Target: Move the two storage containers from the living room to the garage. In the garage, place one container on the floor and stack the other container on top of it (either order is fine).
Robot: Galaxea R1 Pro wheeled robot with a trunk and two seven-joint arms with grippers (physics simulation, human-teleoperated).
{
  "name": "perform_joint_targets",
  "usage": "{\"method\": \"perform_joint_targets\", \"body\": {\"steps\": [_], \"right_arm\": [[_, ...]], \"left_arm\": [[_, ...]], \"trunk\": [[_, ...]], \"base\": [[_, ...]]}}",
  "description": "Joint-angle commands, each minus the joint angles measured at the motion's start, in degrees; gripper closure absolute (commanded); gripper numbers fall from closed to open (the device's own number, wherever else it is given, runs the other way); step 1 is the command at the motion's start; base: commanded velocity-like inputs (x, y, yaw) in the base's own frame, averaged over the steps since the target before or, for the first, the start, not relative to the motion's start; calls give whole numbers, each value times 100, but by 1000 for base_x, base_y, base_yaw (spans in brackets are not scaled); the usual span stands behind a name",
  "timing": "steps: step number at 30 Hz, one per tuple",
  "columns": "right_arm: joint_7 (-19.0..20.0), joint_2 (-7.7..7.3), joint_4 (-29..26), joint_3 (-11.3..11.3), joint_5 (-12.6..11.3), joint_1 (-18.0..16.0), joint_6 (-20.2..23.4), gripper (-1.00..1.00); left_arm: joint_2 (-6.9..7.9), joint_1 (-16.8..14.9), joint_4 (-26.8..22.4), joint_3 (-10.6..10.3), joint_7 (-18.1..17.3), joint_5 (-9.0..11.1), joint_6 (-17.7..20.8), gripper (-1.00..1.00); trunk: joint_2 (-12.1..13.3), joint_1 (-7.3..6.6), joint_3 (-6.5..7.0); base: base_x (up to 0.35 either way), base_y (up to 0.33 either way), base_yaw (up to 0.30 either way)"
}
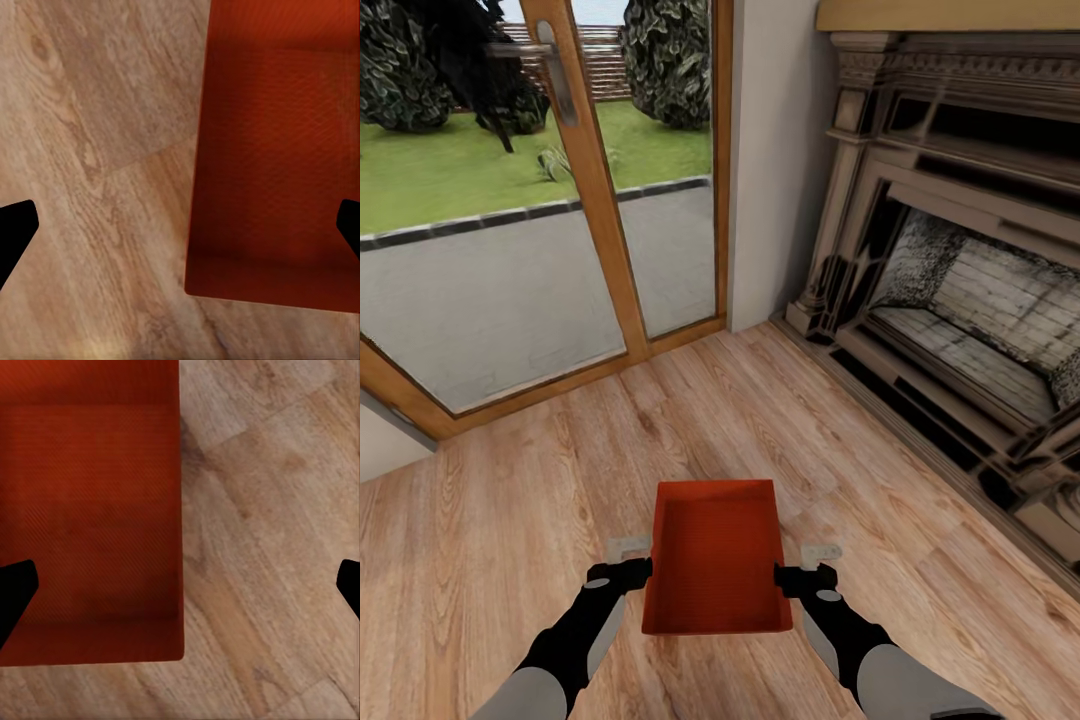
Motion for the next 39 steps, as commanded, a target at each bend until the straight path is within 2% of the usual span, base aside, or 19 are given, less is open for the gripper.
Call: {"method": "perform_joint_targets", "body": {"steps": [1, 17, 39], "right_arm": [[-32, 0, 4, 25, 12, -4, -11, -100], [-39, -2, -3, 60, 25, -4, -179, -100], [-32, -22, -4, 60, 24, -4, -187, -100]], "left_arm": [[-2, 0, -9, -10, 31, 41, 28, -100], [5, 0, -15, -23, 33, 0, 37, -100], [11, 0, 52, -31, 35, -8, 58, -100]], "trunk": [[-44, 22, -22], [-685, 374, -309], [-1568, 857, -704]], "base": [[0, 0, 0], [0, 0, 0], [0, 0, 0]]}}
